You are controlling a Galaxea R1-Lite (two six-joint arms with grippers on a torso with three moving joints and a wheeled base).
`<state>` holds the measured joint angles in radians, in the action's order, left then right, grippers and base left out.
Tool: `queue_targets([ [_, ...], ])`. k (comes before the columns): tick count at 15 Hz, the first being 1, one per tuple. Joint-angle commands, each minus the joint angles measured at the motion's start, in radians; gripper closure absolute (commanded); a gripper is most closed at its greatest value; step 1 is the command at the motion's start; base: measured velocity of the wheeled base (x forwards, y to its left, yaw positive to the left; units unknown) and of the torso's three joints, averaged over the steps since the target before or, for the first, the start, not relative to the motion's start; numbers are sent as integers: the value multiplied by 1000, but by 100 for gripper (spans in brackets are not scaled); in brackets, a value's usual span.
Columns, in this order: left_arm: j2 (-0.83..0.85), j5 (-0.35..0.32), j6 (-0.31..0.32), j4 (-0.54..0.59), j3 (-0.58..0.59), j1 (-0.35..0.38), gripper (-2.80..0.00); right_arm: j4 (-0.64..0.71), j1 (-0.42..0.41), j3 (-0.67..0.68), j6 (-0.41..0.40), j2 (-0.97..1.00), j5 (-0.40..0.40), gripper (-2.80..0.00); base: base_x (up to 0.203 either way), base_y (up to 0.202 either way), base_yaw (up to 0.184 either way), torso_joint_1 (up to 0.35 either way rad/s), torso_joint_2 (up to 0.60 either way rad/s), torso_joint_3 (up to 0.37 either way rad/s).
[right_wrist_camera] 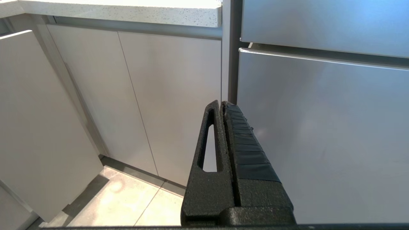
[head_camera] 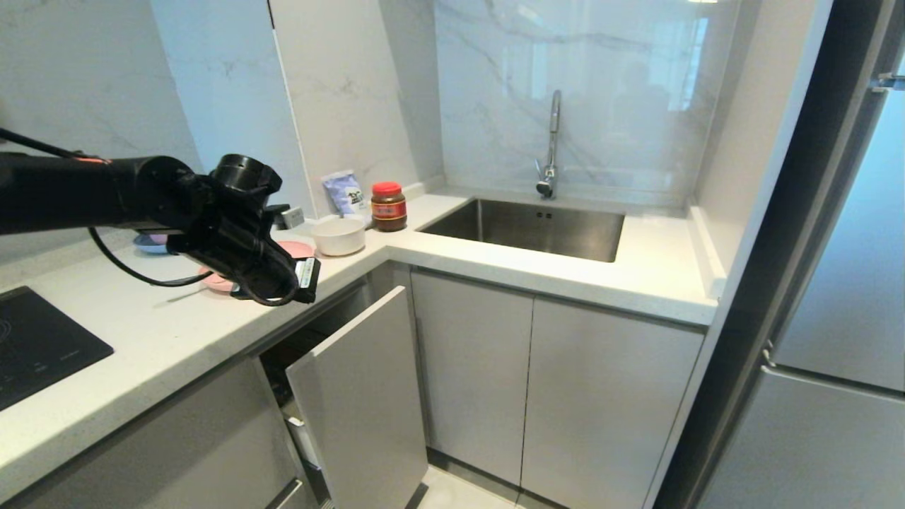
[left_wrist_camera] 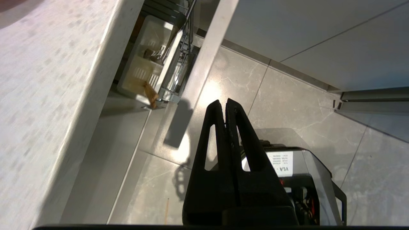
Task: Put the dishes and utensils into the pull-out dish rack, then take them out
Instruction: Open the cupboard
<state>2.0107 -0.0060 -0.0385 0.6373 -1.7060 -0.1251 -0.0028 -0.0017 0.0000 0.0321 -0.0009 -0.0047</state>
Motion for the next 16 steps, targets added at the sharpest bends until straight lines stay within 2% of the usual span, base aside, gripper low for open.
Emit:
queue_targets([
  [1,92,0,-1,-36,-2,1,0,0,0,0,0,-2,0,0,0,0,0,0,0,0],
  [10,226,8,-24,-118,3,-28,0,0,0,0,0,-2,0,0,0,0,0,0,0,0],
  [11,222,22,-24,-119,3,-28,0,0,0,0,0,-2,0,0,0,0,0,0,0,0],
  [14,214,126,-25,-141,1,-24,0,0,0,2,0,-2,0,0,0,0,0,0,0,0],
  [16,203,139,-43,-142,2,-25,0,0,0,1,0,-3,0,0,0,0,0,0,0,0],
])
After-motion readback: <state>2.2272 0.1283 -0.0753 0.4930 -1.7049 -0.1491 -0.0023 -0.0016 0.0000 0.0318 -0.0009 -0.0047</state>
